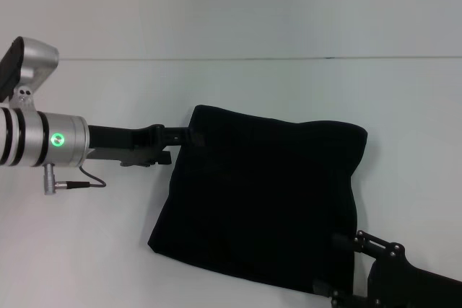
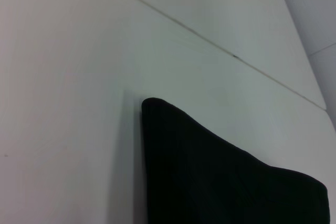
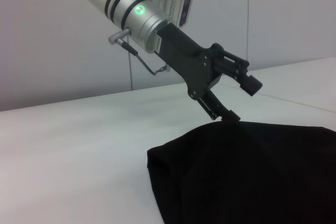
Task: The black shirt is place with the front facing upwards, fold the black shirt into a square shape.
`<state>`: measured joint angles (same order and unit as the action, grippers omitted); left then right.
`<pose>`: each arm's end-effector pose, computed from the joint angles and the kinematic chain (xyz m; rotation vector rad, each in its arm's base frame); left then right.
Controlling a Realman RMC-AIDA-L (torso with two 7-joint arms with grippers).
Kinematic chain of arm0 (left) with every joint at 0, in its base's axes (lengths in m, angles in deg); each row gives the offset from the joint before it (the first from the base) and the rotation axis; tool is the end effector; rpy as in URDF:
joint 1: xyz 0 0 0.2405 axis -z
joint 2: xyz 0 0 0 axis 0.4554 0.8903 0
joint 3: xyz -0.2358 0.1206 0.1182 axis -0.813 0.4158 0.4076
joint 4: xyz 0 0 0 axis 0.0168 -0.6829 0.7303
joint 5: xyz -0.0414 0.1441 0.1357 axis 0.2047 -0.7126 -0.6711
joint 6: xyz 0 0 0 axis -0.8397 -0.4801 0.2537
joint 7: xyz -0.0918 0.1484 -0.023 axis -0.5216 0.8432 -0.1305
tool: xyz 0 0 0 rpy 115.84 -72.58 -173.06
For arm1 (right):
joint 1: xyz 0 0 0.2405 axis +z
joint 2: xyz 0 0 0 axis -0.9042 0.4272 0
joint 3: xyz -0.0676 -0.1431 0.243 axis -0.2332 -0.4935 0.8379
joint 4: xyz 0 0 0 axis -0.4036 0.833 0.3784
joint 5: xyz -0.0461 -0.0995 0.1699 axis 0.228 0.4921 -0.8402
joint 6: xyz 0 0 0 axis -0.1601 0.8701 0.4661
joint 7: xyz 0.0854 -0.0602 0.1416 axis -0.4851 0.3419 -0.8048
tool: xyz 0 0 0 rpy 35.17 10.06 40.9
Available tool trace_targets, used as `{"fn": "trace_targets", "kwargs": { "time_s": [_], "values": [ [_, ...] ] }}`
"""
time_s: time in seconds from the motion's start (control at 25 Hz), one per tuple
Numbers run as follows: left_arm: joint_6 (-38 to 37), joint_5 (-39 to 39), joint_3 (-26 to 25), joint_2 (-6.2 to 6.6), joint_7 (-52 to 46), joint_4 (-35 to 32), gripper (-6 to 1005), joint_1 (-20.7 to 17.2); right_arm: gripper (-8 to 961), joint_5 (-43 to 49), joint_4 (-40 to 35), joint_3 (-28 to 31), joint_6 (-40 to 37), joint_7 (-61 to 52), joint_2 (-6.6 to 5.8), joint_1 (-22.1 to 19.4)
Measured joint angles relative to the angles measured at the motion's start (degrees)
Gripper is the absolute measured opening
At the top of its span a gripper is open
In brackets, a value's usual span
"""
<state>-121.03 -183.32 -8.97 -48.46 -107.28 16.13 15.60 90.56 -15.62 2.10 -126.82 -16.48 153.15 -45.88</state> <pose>-0.2739 0.4221 -0.0570 -2.1869 -1.8638 -0.4897 0.3299 0.2543 -0.1066 -2.6119 0.3717 0.7149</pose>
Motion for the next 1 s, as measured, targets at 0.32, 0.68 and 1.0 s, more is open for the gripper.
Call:
{"fn": "trace_targets", "kwargs": {
  "time_s": [0.32,0.68,1.0],
  "values": [
    [1.03,-0.05,0.43,-1.46,-0.02,0.03,961,-0.15,827,-0.34,-0.11,0.11,0.20,-0.18,-0.09,0.29],
    [1.71,-0.05,1.07,-2.45,0.04,0.00,958,0.15,826,-0.26,-0.09,0.13,0.18,-0.28,-0.11,0.43],
    [1.61,-0.05,3.72,-2.79,0.11,-0.32,952,0.20,826,-0.06,-0.08,0.11,-0.17,-0.28,-0.20,0.34]
  ]
}}
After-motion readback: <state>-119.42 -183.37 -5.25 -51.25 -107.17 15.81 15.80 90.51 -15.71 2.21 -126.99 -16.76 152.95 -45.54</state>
